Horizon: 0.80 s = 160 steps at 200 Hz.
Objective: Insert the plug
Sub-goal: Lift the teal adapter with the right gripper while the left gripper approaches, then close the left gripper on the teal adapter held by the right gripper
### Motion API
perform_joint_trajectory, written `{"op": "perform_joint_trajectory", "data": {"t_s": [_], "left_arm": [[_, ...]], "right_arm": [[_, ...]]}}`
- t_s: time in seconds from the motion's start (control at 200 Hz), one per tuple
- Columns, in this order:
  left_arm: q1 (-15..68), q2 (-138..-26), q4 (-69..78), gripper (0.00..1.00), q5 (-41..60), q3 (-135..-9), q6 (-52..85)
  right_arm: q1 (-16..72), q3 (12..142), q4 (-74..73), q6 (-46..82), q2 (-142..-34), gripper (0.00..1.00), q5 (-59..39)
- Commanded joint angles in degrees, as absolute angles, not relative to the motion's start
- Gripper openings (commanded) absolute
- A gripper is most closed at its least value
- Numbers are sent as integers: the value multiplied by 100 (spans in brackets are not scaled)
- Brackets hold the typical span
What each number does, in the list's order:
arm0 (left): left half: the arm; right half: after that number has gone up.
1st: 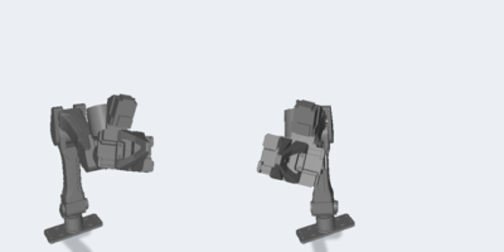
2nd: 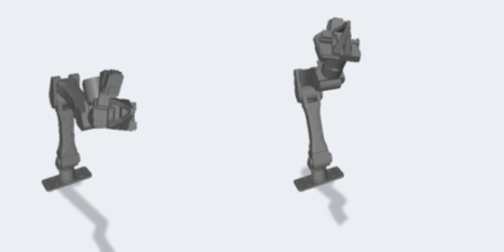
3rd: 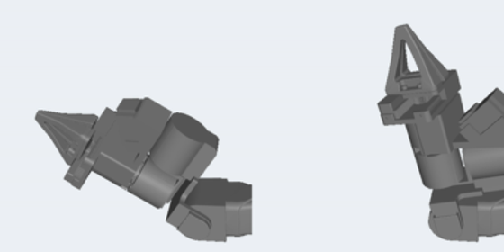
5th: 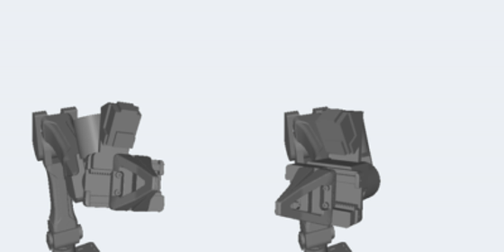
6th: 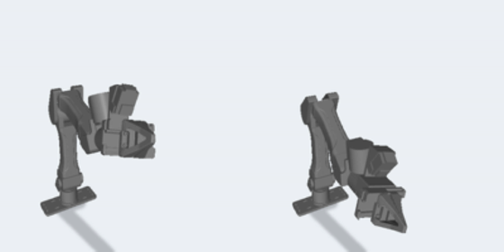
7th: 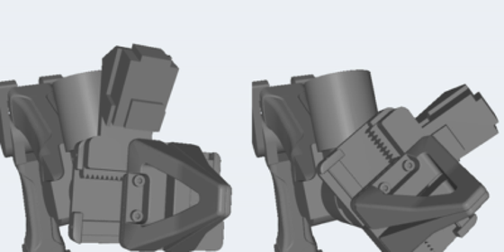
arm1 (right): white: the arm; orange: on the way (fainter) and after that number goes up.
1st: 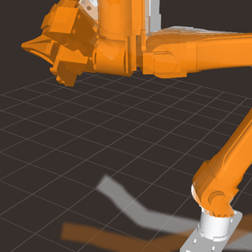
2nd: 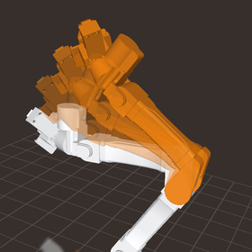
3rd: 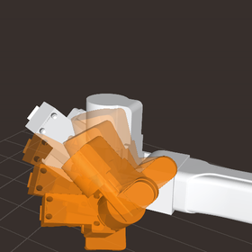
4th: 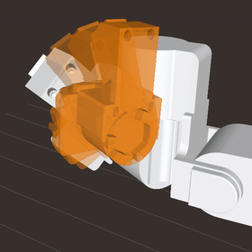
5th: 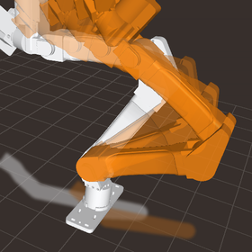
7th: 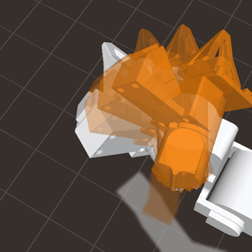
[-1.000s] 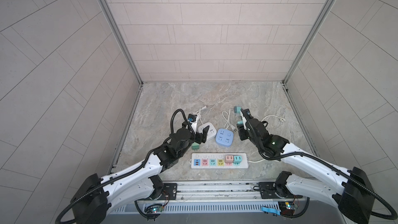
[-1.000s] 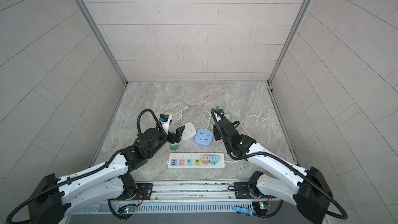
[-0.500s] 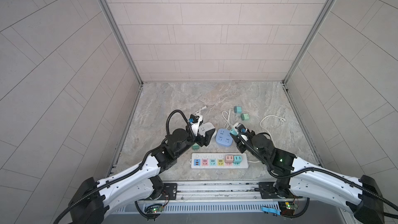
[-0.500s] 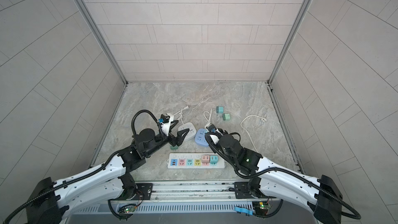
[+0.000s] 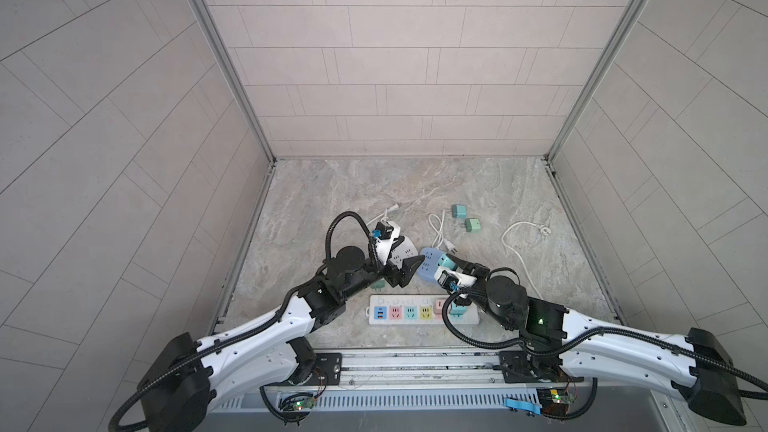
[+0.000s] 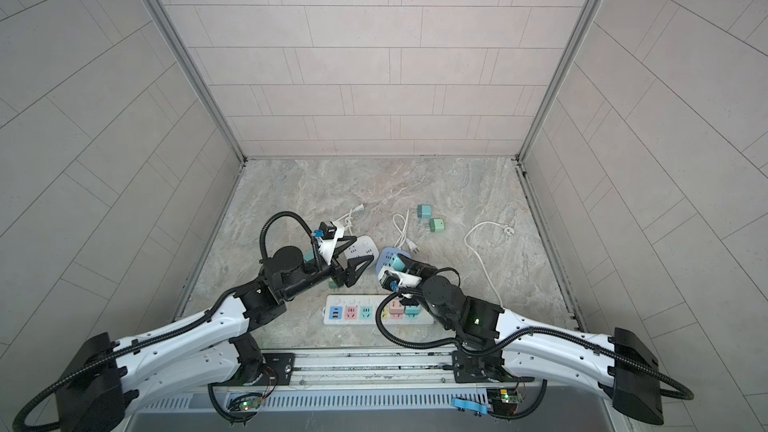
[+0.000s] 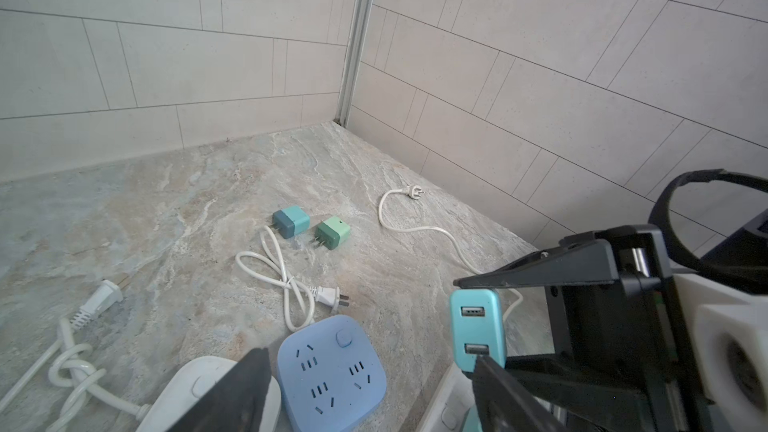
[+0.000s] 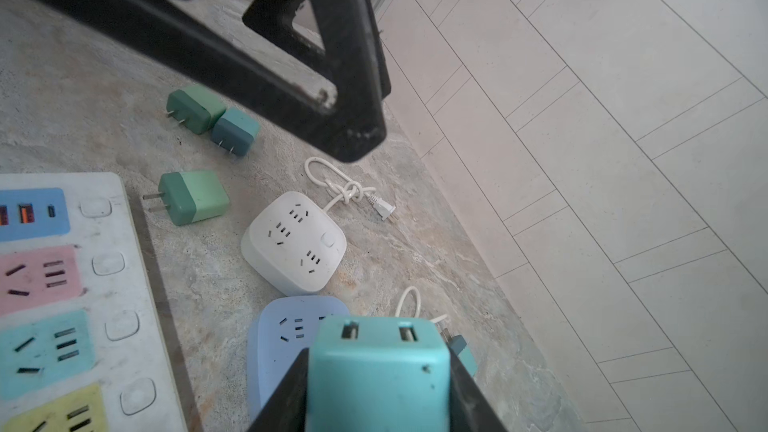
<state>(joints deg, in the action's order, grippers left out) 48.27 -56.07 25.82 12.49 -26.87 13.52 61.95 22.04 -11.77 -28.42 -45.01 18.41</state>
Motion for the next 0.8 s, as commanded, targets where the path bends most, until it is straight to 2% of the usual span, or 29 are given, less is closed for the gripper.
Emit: {"op": "perform_joint_trajectory", "data": {"t_s": [0.0,0.46,0.66,0.796], "left_arm": [[4807,-5812,2818,81,1865,-2912,1322],[4847,-6749,2700,80,2917,-3449,1389],[4903,-6986,2557,79,3041,-3632,1380],[4948,-7150,2545,78,3135,-3717,1431]], "right_arm": [[6214,2109,-1345,-3374,-4417,10,1854],[6215,1976,-1443,-3668,-4152,8,1288],[6218,1935,-1581,-3842,-3969,12,847],[6214,1880,-1812,-3894,-3946,12,917]]}}
